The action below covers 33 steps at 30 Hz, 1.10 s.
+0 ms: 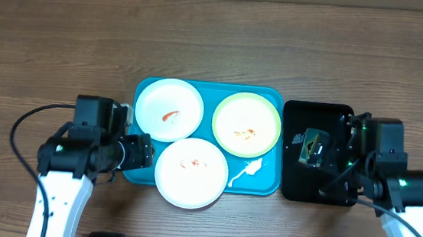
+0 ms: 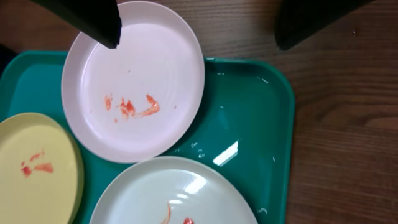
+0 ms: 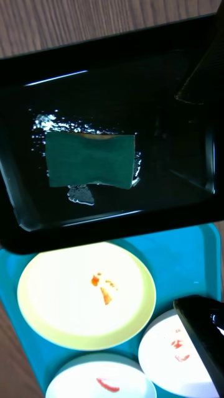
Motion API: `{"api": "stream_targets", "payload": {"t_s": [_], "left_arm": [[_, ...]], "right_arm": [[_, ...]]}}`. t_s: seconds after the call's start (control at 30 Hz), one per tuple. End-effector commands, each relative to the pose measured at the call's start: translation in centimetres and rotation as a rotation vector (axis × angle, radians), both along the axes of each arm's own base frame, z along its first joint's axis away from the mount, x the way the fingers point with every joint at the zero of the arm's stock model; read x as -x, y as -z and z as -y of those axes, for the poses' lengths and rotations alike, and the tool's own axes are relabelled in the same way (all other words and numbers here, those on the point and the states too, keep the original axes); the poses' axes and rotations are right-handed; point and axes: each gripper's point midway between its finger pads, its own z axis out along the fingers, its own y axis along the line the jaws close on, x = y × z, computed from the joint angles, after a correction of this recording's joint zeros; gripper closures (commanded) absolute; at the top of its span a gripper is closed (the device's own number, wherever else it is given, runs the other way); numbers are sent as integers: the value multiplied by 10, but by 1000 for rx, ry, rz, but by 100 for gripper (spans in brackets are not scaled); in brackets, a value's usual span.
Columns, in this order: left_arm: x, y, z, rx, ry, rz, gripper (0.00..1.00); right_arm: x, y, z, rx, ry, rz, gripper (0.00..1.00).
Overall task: Clean dirty plates on tray and stack at the side
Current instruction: 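Move left gripper to the rim of the front white plate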
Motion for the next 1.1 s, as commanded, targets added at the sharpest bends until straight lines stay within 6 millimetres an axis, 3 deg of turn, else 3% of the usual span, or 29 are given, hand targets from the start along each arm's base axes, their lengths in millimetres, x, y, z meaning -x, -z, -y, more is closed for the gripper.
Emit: {"api": "stream_targets", "payload": {"t_s": [0.0, 0.2, 0.27, 0.5, 0.87, 0.97, 1.07], "left_arm": [[4, 18, 8, 31, 73, -76, 24], [3, 47, 14, 61, 114, -210, 37], [2, 56, 14, 63, 115, -245, 46], [-7, 82, 20, 99, 132, -309, 53], [-2, 111, 39, 65, 241, -389, 57], [0, 119, 37, 20, 256, -411, 74], [1, 121, 34, 2, 252, -421, 82]], "right_arm": [[-6, -5, -1, -4, -10, 7, 0], [-6, -4, -1, -2, -10, 5, 0], [-6, -4, -1, -3, -10, 5, 0], [-7, -5, -1, -3, -10, 9, 0], [-7, -5, -1, -3, -10, 11, 0], [-7, -5, -1, -3, -10, 11, 0], [-7, -5, -1, -3, -10, 11, 0]]}}
